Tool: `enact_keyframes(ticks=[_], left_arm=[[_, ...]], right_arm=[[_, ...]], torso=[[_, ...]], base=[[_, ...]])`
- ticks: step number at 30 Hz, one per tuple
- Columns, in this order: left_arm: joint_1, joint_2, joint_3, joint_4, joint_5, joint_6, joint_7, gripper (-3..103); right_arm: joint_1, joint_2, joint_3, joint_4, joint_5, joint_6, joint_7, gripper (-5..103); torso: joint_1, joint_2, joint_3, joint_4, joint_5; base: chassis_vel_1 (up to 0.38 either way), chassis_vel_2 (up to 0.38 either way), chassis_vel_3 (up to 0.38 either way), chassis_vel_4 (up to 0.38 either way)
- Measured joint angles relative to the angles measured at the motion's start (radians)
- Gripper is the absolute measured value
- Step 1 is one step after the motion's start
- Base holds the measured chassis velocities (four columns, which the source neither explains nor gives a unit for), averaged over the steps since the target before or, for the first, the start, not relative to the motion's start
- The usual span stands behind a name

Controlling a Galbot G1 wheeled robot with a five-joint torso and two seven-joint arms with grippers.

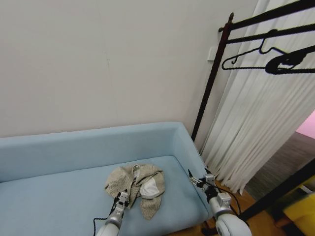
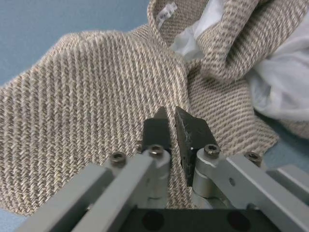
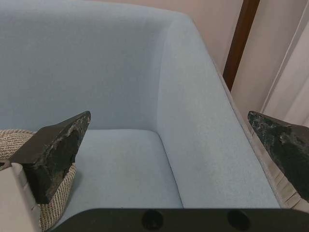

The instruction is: Pick up the clothes from the sofa and hang them on the clothes hanger.

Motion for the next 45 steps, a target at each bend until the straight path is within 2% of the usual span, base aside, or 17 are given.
enact_keyframes(ticks=[1, 2, 6, 8, 12, 15, 17, 18, 21, 23, 25, 27, 35, 45], left_arm=[[0.001, -0.003, 0.012, -0.002, -0.001, 0.002, -0.022, 14], [0.001, -0.003, 0.012, -0.002, -0.001, 0.002, -0.022, 14], [0.001, -0.014, 0.050, 0.003, 0.000, 0.009, -0.077, 35], [0.000, -0.016, 0.058, 0.008, 0.001, 0.012, -0.087, 35], [-0.008, -0.025, 0.069, 0.028, 0.008, 0.023, -0.123, 57], [-0.006, -0.028, 0.068, 0.023, 0.010, 0.037, -0.135, 62], [0.004, -0.028, 0.061, 0.006, 0.010, 0.047, -0.138, 74], [0.004, -0.028, 0.061, 0.006, 0.010, 0.047, -0.138, 74], [0.034, -0.021, 0.046, -0.016, 0.009, 0.047, -0.136, 89], [0.041, -0.020, 0.040, -0.020, 0.008, 0.046, -0.134, 89], [0.056, -0.018, 0.020, -0.024, 0.000, 0.036, -0.123, 97], [0.072, -0.013, -0.002, -0.026, -0.019, 0.020, -0.103, 100], [0.106, -0.002, -0.012, -0.029, -0.036, -0.020, -0.058, 100], [0.072, -0.006, 0.008, 0.015, -0.017, -0.031, -0.055, 101]], right_arm=[[0.000, -0.001, -0.001, -0.002, -0.001, 0.000, 0.000, 100], [0.000, -0.001, -0.001, -0.002, -0.001, 0.000, 0.000, 100], [0.003, -0.007, -0.003, -0.006, -0.002, -0.001, 0.000, 100], [0.002, -0.009, -0.003, -0.006, -0.002, -0.001, 0.000, 100], [0.000, -0.017, 0.002, -0.006, -0.001, -0.003, 0.001, 100], [-0.001, -0.019, 0.005, -0.006, -0.001, -0.004, 0.001, 100], [-0.001, -0.019, 0.006, -0.008, -0.001, -0.004, 0.001, 100], [-0.001, -0.019, 0.006, -0.008, -0.001, -0.004, 0.001, 100], [-0.001, -0.017, 0.006, -0.010, -0.001, -0.004, 0.001, 100], [-0.001, -0.016, 0.006, -0.011, -0.001, -0.004, 0.001, 100], [-0.001, -0.013, 0.006, -0.014, -0.001, -0.004, 0.001, 100], [-0.001, -0.011, 0.006, -0.018, -0.001, -0.003, 0.001, 100], [0.002, -0.009, 0.005, -0.030, -0.003, 0.001, -0.005, 100], [0.000, -0.006, 0.006, -0.035, -0.004, 0.008, -0.008, 100]], torso=[[0.000, 0.000, 0.000, 0.0000, -0.0001], [0.000, 0.000, 0.000, 0.0000, -0.0001], [0.000, 0.000, 0.000, 0.0000, -0.0001], [0.000, 0.000, 0.000, 0.0000, -0.0001], [0.000, 0.000, 0.000, 0.0000, -0.0002], [0.000, 0.000, 0.000, 0.0000, -0.0002], [0.000, 0.000, 0.000, 0.0000, -0.0001], [0.000, 0.000, 0.000, 0.0000, -0.0001], [0.000, 0.000, 0.000, 0.0000, -0.0001], [0.000, 0.000, 0.000, 0.0001, -0.0001], [0.000, 0.000, 0.000, 0.0001, -0.0002], [0.000, 0.000, 0.000, 0.0001, -0.0002], [0.000, 0.000, 0.000, 0.0001, -0.0002], [0.000, 0.000, 0.000, 0.0000, -0.0001]], base=[[0.000, 0.000, 0.000, 0.000], [0.000, 0.000, 0.000, 0.000], [0.000, 0.000, 0.000, 0.000], [0.000, 0.000, 0.000, 0.000], [0.000, 0.000, 0.000, 0.000], [0.000, 0.000, 0.000, 0.000], [0.000, 0.000, 0.000, 0.000], [0.000, 0.000, 0.000, 0.000], [0.000, 0.000, 0.000, 0.000], [0.000, 0.000, 0.000, 0.000], [0.000, 0.000, 0.000, 0.000], [0.000, 0.000, 0.000, 0.000], [0.000, 0.000, 0.000, 0.000], [0.000, 0.000, 0.000, 0.000]])
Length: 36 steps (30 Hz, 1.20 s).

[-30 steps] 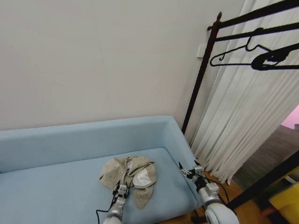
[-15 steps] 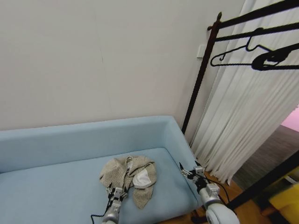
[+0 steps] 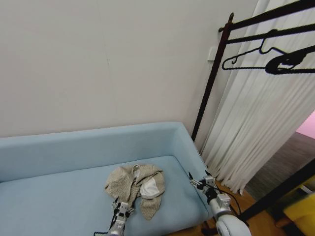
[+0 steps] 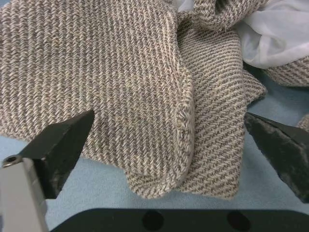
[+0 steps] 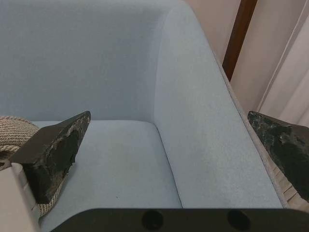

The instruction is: Pick up the clothes from the sofa and hang them on the clothes hanger.

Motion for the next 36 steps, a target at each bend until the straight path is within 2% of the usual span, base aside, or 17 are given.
enact_keyframes(ticks=[6, 12, 15, 16, 18, 19, 22, 23, 24, 25, 27, 30, 31, 33, 35, 36], left_arm=[[-0.037, -0.006, 0.015, 0.059, 0.003, -0.004, 0.000, 90], [-0.055, -0.012, 0.019, 0.093, 0.003, -0.008, 0.000, 86], [-0.064, -0.015, 0.017, 0.107, 0.004, -0.012, 0.000, 72], [-0.067, -0.015, 0.014, 0.110, 0.004, -0.013, 0.000, 72], [-0.072, -0.015, 0.010, 0.115, 0.004, -0.015, 0.000, 61], [-0.072, -0.015, 0.010, 0.115, 0.004, -0.015, 0.000, 61], [-0.079, -0.015, 0.001, 0.123, 0.003, -0.017, 0.000, 45], [-0.079, -0.015, 0.001, 0.123, 0.003, -0.017, 0.000, 45], [-0.082, -0.015, -0.003, 0.125, 0.002, -0.019, 0.000, 40], [-0.083, -0.015, -0.006, 0.127, 0.002, -0.019, 0.000, 40], [-0.085, -0.014, -0.014, 0.126, -0.002, -0.021, 0.000, 29], [-0.086, -0.013, -0.024, 0.120, -0.007, -0.023, 0.002, 24], [-0.085, -0.011, -0.033, 0.106, -0.017, -0.023, 0.002, 13], [-0.085, -0.009, -0.039, 0.098, -0.022, -0.023, 0.003, 13], [-0.080, -0.004, -0.057, 0.075, -0.035, -0.023, 0.004, 3], [-0.077, 0.000, -0.066, 0.062, -0.042, -0.023, 0.006, 2]], right_arm=[[-0.001, -0.001, -0.001, 0.000, -0.001, 0.000, -0.001, 100], [0.000, -0.003, -0.001, 0.000, -0.001, 0.000, -0.001, 100], [0.000, -0.002, -0.001, 0.000, -0.002, 0.000, -0.001, 100], [-0.001, -0.001, -0.001, 0.000, -0.004, 0.000, -0.001, 100], [-0.001, 0.003, -0.001, -0.001, -0.007, 0.001, -0.001, 100], [-0.001, 0.003, -0.001, -0.001, -0.007, 0.001, -0.001, 100], [-0.002, 0.006, -0.001, -0.003, -0.009, 0.004, -0.001, 100], [-0.002, 0.006, -0.001, -0.003, -0.009, 0.004, -0.001, 100], [-0.002, 0.007, -0.001, -0.004, -0.010, 0.004, -0.001, 100], [-0.003, 0.007, -0.001, -0.005, -0.011, 0.005, -0.001, 100], [-0.003, 0.008, -0.001, -0.006, -0.012, 0.007, -0.001, 100], [-0.002, 0.008, -0.001, -0.008, -0.013, 0.008, -0.001, 100], [-0.002, 0.010, -0.002, -0.009, -0.014, 0.009, -0.001, 100], [-0.001, 0.011, -0.003, -0.010, -0.015, 0.010, -0.001, 100], [0.001, 0.015, -0.003, -0.012, -0.015, 0.011, -0.001, 100], [0.002, 0.016, -0.003, -0.013, -0.015, 0.013, -0.002, 100]], torso=[[0.000, 0.000, 0.000, 0.0000, 0.0000], [0.000, 0.000, 0.000, 0.0000, 0.0000], [0.000, 0.000, 0.000, 0.0000, 0.0000], [0.000, 0.000, 0.000, 0.0000, 0.0000], [0.000, 0.000, 0.000, 0.0000, 0.0000], [0.000, 0.000, 0.000, 0.0000, 0.0000], [0.000, 0.000, 0.000, 0.0000, 0.0000], [0.000, 0.000, 0.000, 0.0000, 0.0000], [0.000, 0.000, 0.000, 0.0000, -0.0001], [0.000, 0.000, 0.000, 0.0000, -0.0001], [0.000, 0.000, 0.000, 0.0000, -0.0001], [0.000, 0.000, 0.000, 0.0000, -0.0001], [0.000, 0.000, 0.000, 0.0000, -0.0001], [0.000, 0.000, 0.000, -0.0001, -0.0001], [0.000, 0.000, 0.000, 0.0000, -0.0001], [0.000, 0.000, 0.000, 0.0000, -0.0001]], base=[[0.000, 0.000, 0.000, 0.000], [0.000, 0.000, 0.000, 0.000], [0.000, 0.000, 0.000, 0.000], [0.000, 0.000, 0.000, 0.000], [0.000, 0.000, 0.000, 0.000], [0.000, 0.000, 0.000, 0.000], [0.000, 0.000, 0.000, 0.000], [0.000, 0.000, 0.000, 0.000], [0.000, 0.000, 0.000, 0.000], [0.000, 0.000, 0.000, 0.000], [0.000, 0.000, 0.000, 0.000], [0.000, 0.000, 0.000, 0.000], [0.000, 0.000, 0.000, 0.000], [0.000, 0.000, 0.000, 0.000], [0.000, 0.000, 0.000, 0.000], [0.000, 0.000, 0.000, 0.000]])
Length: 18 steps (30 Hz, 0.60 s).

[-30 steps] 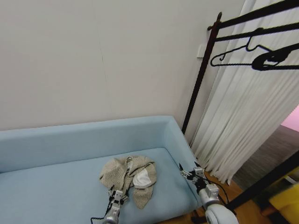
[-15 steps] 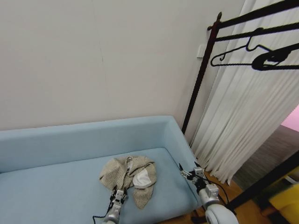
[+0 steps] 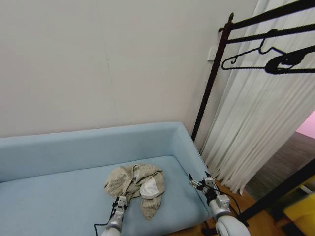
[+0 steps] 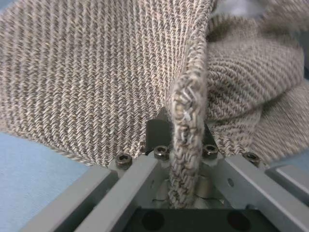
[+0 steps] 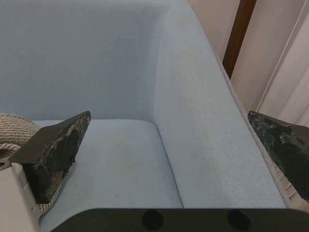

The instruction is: Pick up the clothes from the sofa and hang them on the clothes hanger.

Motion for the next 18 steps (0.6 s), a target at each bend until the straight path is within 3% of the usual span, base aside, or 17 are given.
enact_keyframes(ticks=[10, 18], left_arm=[[0.017, 0.027, -0.098, -0.110, -0.083, 0.020, 0.005, 2], [0.035, 0.025, -0.197, -0.116, -0.151, 0.025, -0.007, 2]], right_arm=[[0.002, 0.009, 0.004, -0.009, -0.002, 0.017, -0.009, 100], [0.012, 0.013, 0.002, -0.014, -0.007, 0.021, -0.015, 100]], torso=[[0.000, 0.000, 0.000, 0.0000, 0.0001], [0.000, 0.000, 0.000, 0.0000, 0.0000]], base=[[0.000, 0.000, 0.000, 0.000], [0.000, 0.000, 0.000, 0.000]])
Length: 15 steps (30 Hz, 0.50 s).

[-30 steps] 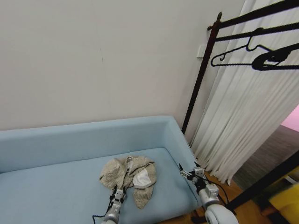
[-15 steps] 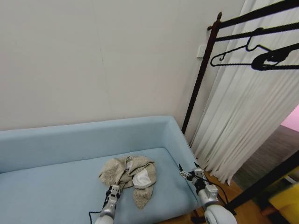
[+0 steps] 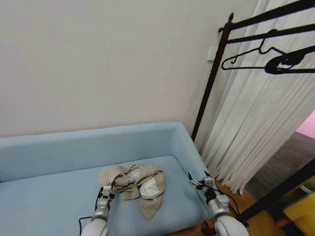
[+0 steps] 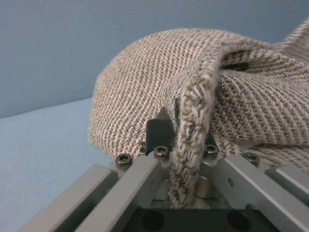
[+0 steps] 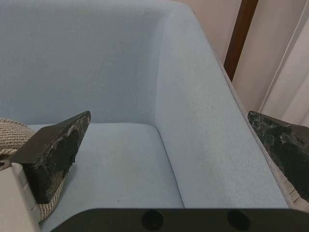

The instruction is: Pick up the clothes from the sofa and hang them on the clothes hanger.

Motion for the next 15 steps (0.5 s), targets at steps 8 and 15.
enact_keyframes(ticks=[8, 15], left_arm=[[0.016, -0.002, -0.039, 0.001, -0.068, 0.039, -0.001, 2], [0.052, -0.001, -0.039, 0.014, -0.119, 0.091, 0.007, 28]], right_arm=[[0.004, 0.001, -0.009, 0.003, 0.000, 0.000, -0.011, 100], [0.028, -0.006, -0.016, -0.001, 0.002, -0.003, -0.017, 100]], torso=[[0.000, 0.000, 0.000, -0.0001, 0.0001], [0.000, 0.000, 0.000, 0.0000, 0.0001]], base=[[0.000, 0.000, 0.000, 0.000], [0.000, 0.000, 0.000, 0.000]])
